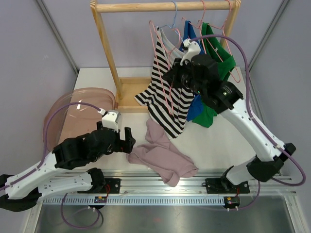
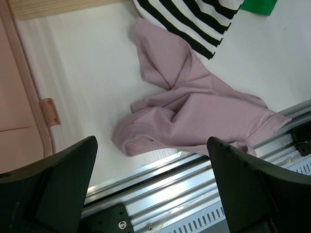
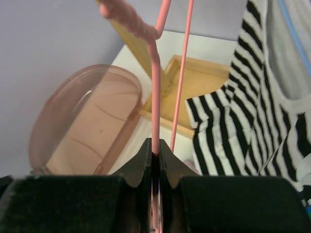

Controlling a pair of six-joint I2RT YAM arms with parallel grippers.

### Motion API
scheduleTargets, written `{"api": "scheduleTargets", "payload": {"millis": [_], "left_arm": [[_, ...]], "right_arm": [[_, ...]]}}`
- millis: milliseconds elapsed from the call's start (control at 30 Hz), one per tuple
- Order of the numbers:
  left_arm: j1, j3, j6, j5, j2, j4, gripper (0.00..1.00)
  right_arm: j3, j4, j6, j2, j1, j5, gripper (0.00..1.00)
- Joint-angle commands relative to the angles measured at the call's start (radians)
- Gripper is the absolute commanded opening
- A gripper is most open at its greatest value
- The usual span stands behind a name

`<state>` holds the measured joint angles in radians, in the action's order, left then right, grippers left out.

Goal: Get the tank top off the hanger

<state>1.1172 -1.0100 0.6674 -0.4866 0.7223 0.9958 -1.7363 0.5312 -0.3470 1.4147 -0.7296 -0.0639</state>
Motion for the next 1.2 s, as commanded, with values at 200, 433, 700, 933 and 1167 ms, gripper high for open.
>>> {"api": "scheduleTargets", "payload": {"millis": [200,433,700,933,1167], "left_arm": [[0.006,0.076,-0.120,-0.101,-0.141,-0.074,0.99],[0.006,0.106,-0.127,-0.076,-0.170,-0.108,0.99],[0.007,0.119,-0.135,-0.056,-0.104,-0.117,0.99],[0.007,0.105,-0.115,-0.083,-0.035,-0.089,0.99],[0.007,0.113,-0.117,-0.075,-0.076,-0.098,0.99]], "right_arm": [[-0.556,0.246,0.207,0.354,-0.007,-0.174,0.00],[-1.026,0.366,0.232,0.656,0.050,-0.106,0.00],[-1.063,0.204,0.244,0.720,0.150,0.016,0.00],[-1.069,0.128,0.284,0.774,0.164,0.024,0.00],[-1.079,0.089,0.266,0.817,0.191,0.044,0.00]]}}
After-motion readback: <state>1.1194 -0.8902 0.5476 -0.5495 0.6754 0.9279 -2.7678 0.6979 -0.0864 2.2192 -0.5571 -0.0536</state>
